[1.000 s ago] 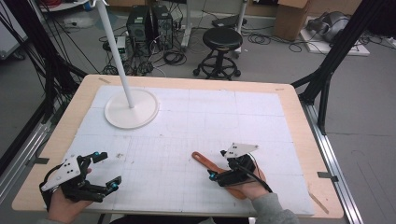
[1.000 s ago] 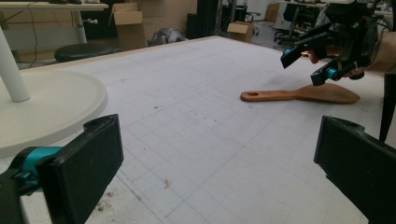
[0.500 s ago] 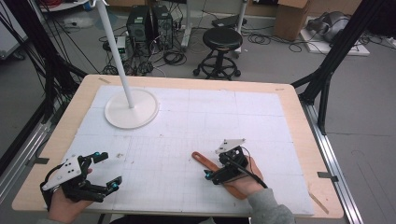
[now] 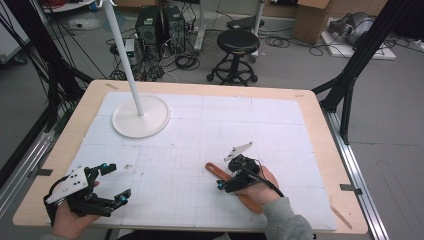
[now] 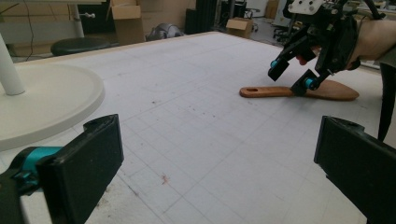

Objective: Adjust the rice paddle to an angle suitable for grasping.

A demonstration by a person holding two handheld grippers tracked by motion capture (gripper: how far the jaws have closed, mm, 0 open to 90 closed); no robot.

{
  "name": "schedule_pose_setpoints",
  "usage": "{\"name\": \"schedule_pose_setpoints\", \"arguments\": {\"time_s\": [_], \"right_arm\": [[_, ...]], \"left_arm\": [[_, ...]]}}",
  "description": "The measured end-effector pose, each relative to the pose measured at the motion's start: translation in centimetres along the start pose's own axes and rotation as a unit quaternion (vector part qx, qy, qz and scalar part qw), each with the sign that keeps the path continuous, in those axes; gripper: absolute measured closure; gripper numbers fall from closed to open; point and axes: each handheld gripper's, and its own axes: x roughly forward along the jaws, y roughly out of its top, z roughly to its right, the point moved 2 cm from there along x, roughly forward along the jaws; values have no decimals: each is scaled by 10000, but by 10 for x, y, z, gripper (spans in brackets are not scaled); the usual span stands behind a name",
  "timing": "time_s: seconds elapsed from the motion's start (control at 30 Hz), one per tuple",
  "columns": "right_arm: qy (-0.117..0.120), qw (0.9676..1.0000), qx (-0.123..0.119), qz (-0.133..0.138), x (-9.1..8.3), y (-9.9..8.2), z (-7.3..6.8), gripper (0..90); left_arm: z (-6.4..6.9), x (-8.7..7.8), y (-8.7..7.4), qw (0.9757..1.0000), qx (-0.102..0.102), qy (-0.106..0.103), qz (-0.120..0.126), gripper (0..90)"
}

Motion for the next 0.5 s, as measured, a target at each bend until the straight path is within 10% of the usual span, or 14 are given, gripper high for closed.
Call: {"name": "schedule_pose_setpoints", "arguments": {"time_s": [0.5], "right_arm": [[-269,9969,76,-739,6,10,-3,485]], "left_arm": [[0,-1,-1,10000,-22,18,-16,18]]}}
